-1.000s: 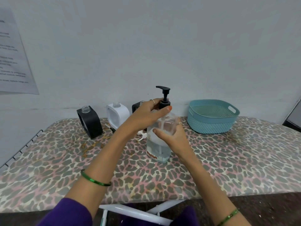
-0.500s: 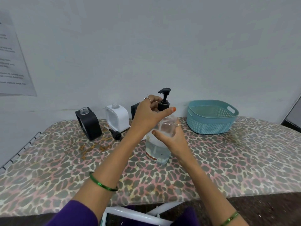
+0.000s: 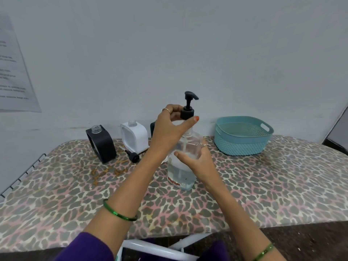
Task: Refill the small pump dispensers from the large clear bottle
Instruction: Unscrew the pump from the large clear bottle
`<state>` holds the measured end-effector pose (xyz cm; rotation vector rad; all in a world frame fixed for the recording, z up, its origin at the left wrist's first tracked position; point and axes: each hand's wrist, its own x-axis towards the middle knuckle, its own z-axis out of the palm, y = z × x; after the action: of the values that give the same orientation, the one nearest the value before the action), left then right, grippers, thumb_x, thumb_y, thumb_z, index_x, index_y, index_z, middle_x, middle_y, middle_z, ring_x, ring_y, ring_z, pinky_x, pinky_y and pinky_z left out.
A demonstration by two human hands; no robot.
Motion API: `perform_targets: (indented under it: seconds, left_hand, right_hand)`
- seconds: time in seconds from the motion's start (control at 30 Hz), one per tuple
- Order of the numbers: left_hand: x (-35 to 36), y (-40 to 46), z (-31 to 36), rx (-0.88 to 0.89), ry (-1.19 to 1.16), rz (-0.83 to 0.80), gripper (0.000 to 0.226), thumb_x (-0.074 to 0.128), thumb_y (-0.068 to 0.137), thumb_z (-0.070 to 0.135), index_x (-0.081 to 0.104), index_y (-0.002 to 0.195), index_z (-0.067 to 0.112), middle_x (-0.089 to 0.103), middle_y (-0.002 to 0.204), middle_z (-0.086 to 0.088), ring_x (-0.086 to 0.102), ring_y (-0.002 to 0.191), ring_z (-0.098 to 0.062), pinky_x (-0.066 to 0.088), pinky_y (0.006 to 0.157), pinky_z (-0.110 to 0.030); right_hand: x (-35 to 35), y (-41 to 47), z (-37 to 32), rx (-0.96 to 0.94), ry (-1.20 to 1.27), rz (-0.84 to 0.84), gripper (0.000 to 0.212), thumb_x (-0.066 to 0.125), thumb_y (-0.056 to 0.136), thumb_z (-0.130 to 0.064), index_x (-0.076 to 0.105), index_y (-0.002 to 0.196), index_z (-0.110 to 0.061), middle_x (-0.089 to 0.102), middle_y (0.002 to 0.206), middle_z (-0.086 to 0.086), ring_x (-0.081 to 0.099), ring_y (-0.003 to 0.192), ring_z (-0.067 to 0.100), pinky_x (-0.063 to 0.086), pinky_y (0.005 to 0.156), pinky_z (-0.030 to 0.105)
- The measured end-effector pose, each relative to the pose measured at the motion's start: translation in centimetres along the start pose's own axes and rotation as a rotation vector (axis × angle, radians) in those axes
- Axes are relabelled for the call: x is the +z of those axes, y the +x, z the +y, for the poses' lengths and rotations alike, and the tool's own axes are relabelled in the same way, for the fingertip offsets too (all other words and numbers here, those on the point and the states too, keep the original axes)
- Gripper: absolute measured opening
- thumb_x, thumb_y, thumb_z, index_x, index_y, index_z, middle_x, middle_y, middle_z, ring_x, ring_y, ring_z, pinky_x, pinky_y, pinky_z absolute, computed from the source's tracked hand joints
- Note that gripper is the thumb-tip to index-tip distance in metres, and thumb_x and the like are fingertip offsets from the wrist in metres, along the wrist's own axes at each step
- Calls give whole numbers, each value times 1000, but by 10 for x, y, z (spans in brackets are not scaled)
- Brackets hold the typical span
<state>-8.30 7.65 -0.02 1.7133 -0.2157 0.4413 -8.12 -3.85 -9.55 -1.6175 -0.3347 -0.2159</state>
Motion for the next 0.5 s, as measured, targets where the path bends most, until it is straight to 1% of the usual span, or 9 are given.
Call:
perform_targets:
  seconds: [0.07,0.13,0.3,0.37,0.43,0.5]
  left_hand:
    - [2,4,10,22,-25,6,35,77,80,23,59,109,15,70,106,2,66,99,-6,52,94,-28]
    - [2,9,20,51,-34,9,34,76,82,23,60,111,13,70,107,1,66,98,-6,52,93,-26]
    - [-4,18,36,109,-77,39,29,72,86,22,61,111,15,71,107,0,67,99,-9,51,91,-22]
    - [-9,22,45,125,-70,32,29,72,86,22,62,113,15,70,109,1,66,100,-7,51,90,-21]
    - [-9,30,67,198,-38,27,27,72,86,22,63,111,17,70,108,5,65,101,-3,50,93,-21]
    - [-12,35,76,204,-49,48,25,72,86,24,65,109,18,69,103,8,64,96,-1,49,88,-17]
  right_hand:
    - [0,0,-1,3,-11,6,64,81,74,-27,49,129,-28,64,122,-8,62,113,10,49,101,42]
    - [0,0,-1,9,-16,7,64,81,72,-30,49,127,-30,64,122,-8,62,112,9,49,101,40]
    - [1,-6,6,36,-50,-5,68,81,68,-42,50,127,-30,64,118,-9,63,109,8,51,98,40]
    - [2,-4,7,42,-43,-11,67,82,69,-38,49,128,-30,64,119,-10,63,109,7,51,98,37]
    - [-3,2,-7,-5,-30,10,66,83,72,-32,50,129,-28,64,120,-10,63,109,6,51,99,36]
    - [-2,5,-7,4,-23,-5,65,83,74,-27,49,129,-28,63,120,-10,62,109,5,50,99,34]
